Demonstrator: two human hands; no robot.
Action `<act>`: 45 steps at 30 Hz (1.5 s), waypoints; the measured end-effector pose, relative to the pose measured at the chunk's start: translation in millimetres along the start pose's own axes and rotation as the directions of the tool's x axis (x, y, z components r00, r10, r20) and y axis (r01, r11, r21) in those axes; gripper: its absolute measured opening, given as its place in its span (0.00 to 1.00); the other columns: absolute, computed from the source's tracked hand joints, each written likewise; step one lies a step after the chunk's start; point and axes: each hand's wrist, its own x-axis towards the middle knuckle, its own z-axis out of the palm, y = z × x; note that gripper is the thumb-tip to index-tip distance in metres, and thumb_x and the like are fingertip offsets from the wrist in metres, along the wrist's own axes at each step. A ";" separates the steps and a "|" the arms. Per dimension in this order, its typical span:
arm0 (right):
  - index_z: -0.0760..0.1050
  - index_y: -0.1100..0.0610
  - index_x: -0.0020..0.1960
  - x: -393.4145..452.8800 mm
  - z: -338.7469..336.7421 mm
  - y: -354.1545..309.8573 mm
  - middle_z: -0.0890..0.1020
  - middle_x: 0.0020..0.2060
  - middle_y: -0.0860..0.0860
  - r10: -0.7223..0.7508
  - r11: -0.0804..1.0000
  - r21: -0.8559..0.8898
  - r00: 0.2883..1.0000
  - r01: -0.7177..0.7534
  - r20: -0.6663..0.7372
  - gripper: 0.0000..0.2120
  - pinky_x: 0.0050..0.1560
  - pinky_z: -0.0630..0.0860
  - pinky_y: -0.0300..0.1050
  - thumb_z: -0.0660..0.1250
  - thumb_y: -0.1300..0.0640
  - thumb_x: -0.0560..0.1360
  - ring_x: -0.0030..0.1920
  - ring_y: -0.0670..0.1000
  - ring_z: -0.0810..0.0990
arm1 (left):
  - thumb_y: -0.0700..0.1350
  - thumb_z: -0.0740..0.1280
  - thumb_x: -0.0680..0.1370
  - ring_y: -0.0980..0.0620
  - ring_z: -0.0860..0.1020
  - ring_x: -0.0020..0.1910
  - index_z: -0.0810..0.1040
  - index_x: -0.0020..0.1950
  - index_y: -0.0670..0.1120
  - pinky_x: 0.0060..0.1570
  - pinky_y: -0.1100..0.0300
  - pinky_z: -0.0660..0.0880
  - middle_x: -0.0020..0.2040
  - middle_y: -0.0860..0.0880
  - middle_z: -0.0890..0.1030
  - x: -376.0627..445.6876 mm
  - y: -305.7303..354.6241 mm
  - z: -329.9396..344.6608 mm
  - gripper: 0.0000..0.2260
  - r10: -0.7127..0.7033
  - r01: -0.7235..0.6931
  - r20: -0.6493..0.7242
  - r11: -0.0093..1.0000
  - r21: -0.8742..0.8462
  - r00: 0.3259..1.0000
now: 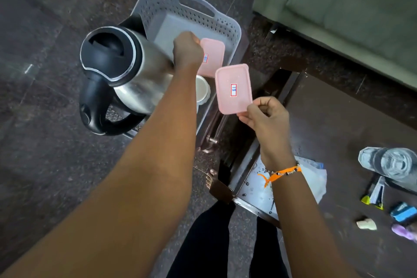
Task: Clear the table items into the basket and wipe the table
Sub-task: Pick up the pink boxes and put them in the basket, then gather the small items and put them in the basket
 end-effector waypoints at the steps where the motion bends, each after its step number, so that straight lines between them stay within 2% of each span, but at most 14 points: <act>1: 0.72 0.57 0.39 5.4 5.9 -2.9 0.79 0.38 0.57 -0.003 1.000 0.028 1.000 0.003 -0.004 0.07 0.43 0.82 0.39 0.63 0.67 0.73 0.37 0.48 0.82 | 0.36 0.58 0.76 0.44 0.76 0.60 0.78 0.58 0.41 0.56 0.60 0.71 0.60 0.42 0.80 -0.3 -2.4 -1.1 0.14 -0.028 0.029 0.018 0.999 -0.041 0.999; 4: 0.71 0.58 0.38 26.7 29.4 -11.4 0.78 0.37 0.58 0.001 0.996 0.085 1.000 0.000 -0.017 0.08 0.42 0.81 0.38 0.63 0.68 0.74 0.36 0.50 0.80 | 0.40 0.59 0.77 0.42 0.76 0.61 0.79 0.57 0.37 0.55 0.55 0.73 0.59 0.38 0.80 1.9 -3.3 -3.8 0.13 -0.069 0.081 0.087 0.987 -0.137 0.994; 8: 0.72 0.64 0.42 54.5 64.5 -17.0 0.78 0.39 0.62 0.078 0.981 0.178 0.997 -0.079 0.012 0.04 0.40 0.81 0.37 0.62 0.69 0.74 0.37 0.54 0.80 | 0.52 0.53 0.81 0.42 0.78 0.57 0.75 0.60 0.37 0.59 0.52 0.75 0.59 0.39 0.79 -1.6 -4.4 -8.2 0.21 -0.145 0.209 0.241 0.942 -0.262 0.960; 10: 0.74 0.65 0.44 62.6 76.2 -15.5 0.79 0.41 0.63 0.118 0.985 0.123 0.992 -0.122 0.043 0.05 0.42 0.81 0.39 0.60 0.69 0.75 0.41 0.55 0.81 | 0.51 0.54 0.81 0.44 0.79 0.53 0.76 0.57 0.39 0.53 0.60 0.75 0.56 0.41 0.80 -4.0 -10.2 -5.9 0.19 -0.109 0.183 0.277 0.948 -0.259 0.955; 12: 0.75 0.63 0.39 66.9 80.2 -12.8 0.80 0.42 0.63 0.130 0.989 0.057 0.990 -0.133 0.055 0.10 0.42 0.79 0.39 0.58 0.69 0.76 0.43 0.56 0.81 | 0.46 0.58 0.80 0.46 0.78 0.49 0.77 0.55 0.42 0.45 0.66 0.74 0.53 0.42 0.80 -7.2 -15.4 -3.1 0.12 -0.037 0.109 0.283 0.963 -0.244 0.958; 14: 0.74 0.61 0.38 66.6 78.1 -11.9 0.80 0.42 0.61 0.120 0.992 0.029 0.992 -0.121 0.050 0.12 0.41 0.79 0.38 0.56 0.68 0.77 0.43 0.55 0.82 | 0.41 0.60 0.79 0.44 0.77 0.54 0.77 0.59 0.41 0.55 0.59 0.75 0.57 0.41 0.80 -10.4 -19.2 -2.3 0.11 0.025 0.040 0.287 0.974 -0.221 0.958; 16: 0.76 0.63 0.45 63.8 72.5 -11.1 0.81 0.42 0.60 0.112 0.994 0.012 0.993 -0.113 0.040 0.10 0.41 0.79 0.36 0.56 0.68 0.77 0.43 0.53 0.82 | 0.38 0.59 0.78 0.42 0.76 0.59 0.75 0.62 0.40 0.61 0.51 0.73 0.61 0.40 0.78 -10.9 -19.2 -2.1 0.13 0.044 0.003 0.274 0.985 -0.170 0.961; 20: 0.77 0.65 0.52 46.0 49.6 -8.0 0.81 0.43 0.60 0.101 0.993 0.054 0.993 -0.105 0.063 0.11 0.44 0.81 0.35 0.56 0.68 0.77 0.44 0.52 0.83 | 0.37 0.57 0.79 0.46 0.68 0.69 0.66 0.70 0.39 0.68 0.60 0.61 0.70 0.42 0.70 -32.5 -9.3 -10.1 0.19 0.148 -0.143 0.089 0.988 -0.065 0.985; 22: 0.77 0.65 0.53 34.9 29.6 -6.0 0.81 0.44 0.60 0.099 0.990 0.090 0.992 -0.106 0.081 0.11 0.47 0.80 0.37 0.56 0.68 0.78 0.46 0.52 0.82 | 0.37 0.58 0.78 0.50 0.72 0.64 0.71 0.66 0.42 0.65 0.62 0.65 0.66 0.45 0.75 -64.4 -4.6 -13.8 0.16 0.218 -0.218 -0.019 0.959 -0.184 0.976; 24: 0.76 0.64 0.52 23.3 5.1 -1.6 0.80 0.44 0.59 0.107 0.984 0.130 0.991 -0.118 0.083 0.10 0.49 0.80 0.39 0.56 0.67 0.78 0.45 0.51 0.82 | 0.39 0.60 0.78 0.55 0.77 0.52 0.77 0.57 0.45 0.55 0.63 0.71 0.55 0.50 0.80 -104.8 -4.4 -9.6 0.10 0.203 -0.200 -0.025 0.925 -0.322 0.979; 27: 0.76 0.62 0.51 7.3 -35.4 9.8 0.80 0.40 0.55 0.122 0.982 0.136 0.991 -0.127 0.049 0.08 0.43 0.79 0.34 0.58 0.67 0.78 0.39 0.47 0.81 | 0.39 0.61 0.78 0.57 0.77 0.41 0.78 0.49 0.48 0.46 0.65 0.74 0.44 0.51 0.80 -160.3 -8.2 14.7 0.07 0.082 0.038 0.208 0.855 -0.517 0.975; 33: 0.75 0.59 0.48 -17.2 -156.8 52.4 0.78 0.38 0.52 0.186 0.982 0.059 0.980 -0.182 -0.067 0.09 0.41 0.77 0.36 0.58 0.68 0.77 0.36 0.47 0.79 | 0.41 0.60 0.79 0.57 0.77 0.38 0.78 0.50 0.47 0.44 0.64 0.74 0.40 0.52 0.79 -254.9 -9.1 104.6 0.08 -0.031 0.241 0.555 0.920 -0.308 0.831; 40: 0.74 0.61 0.47 -47.1 -314.4 112.6 0.76 0.34 0.52 0.277 0.956 0.178 0.917 -0.233 -0.288 0.07 0.38 0.76 0.35 0.59 0.69 0.76 0.34 0.49 0.76 | 0.40 0.60 0.79 0.57 0.76 0.35 0.77 0.47 0.45 0.39 0.65 0.71 0.38 0.52 0.78 -335.8 10.5 189.5 0.07 -0.092 0.267 0.630 0.945 -0.188 0.771; 45: 0.73 0.57 0.37 -57.6 -397.1 147.9 0.76 0.32 0.53 0.360 0.918 0.326 0.814 -0.224 -0.455 0.14 0.29 0.75 0.30 0.57 0.70 0.76 0.22 0.39 0.76 | 0.40 0.59 0.79 0.55 0.76 0.36 0.77 0.48 0.45 0.40 0.65 0.73 0.38 0.51 0.78 -388.5 20.4 249.2 0.08 -0.105 0.224 0.699 0.971 -0.081 0.707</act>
